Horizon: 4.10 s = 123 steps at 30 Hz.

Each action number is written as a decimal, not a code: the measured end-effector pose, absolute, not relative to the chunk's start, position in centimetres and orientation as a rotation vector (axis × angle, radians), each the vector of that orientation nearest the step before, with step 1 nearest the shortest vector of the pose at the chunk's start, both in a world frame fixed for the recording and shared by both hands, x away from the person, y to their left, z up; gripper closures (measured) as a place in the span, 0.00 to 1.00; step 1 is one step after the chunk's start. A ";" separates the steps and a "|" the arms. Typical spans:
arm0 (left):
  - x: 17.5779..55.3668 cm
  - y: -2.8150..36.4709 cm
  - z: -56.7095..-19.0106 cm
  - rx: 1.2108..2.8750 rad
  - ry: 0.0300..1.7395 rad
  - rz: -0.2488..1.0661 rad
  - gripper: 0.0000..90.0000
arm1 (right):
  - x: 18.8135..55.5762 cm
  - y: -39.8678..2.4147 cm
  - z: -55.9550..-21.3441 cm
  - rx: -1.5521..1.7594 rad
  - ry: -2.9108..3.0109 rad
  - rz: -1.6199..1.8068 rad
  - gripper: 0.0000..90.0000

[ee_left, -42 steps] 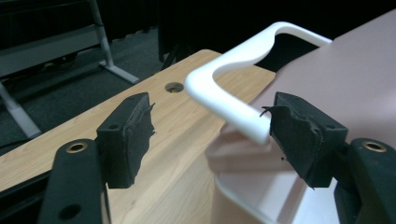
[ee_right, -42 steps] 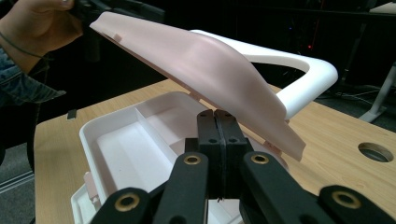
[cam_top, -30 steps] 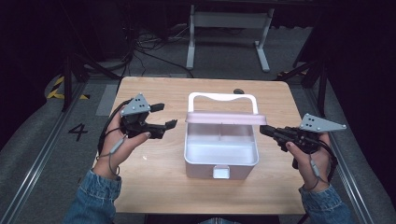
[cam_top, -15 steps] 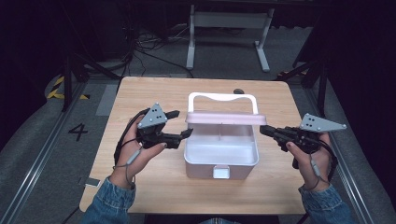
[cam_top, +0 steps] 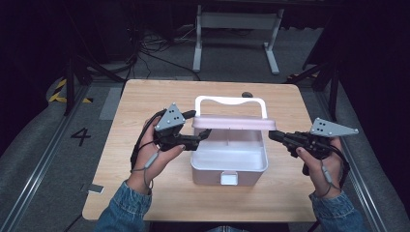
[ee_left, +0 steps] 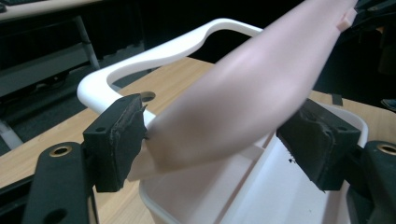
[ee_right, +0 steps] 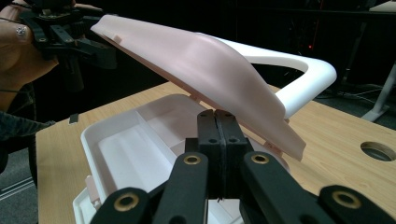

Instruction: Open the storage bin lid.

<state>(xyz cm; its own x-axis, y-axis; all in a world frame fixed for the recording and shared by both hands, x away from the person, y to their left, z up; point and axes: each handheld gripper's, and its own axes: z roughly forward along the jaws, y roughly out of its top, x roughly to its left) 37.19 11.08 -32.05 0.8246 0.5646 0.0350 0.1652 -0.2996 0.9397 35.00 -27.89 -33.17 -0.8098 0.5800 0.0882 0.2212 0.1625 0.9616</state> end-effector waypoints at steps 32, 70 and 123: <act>39.8 10.7 -32.0 1.816 0.531 0.479 0.65 | 34.2 -28.7 -33.1 0.783 2.123 1.665 0.99; 48.0 9.8 -30.2 1.892 0.708 0.438 0.71 | 33.9 -32.0 -33.6 0.901 2.054 1.618 0.97; 55.9 9.2 -36.2 1.947 1.025 0.263 0.58 | 34.5 -32.5 -34.3 0.942 2.068 1.624 0.95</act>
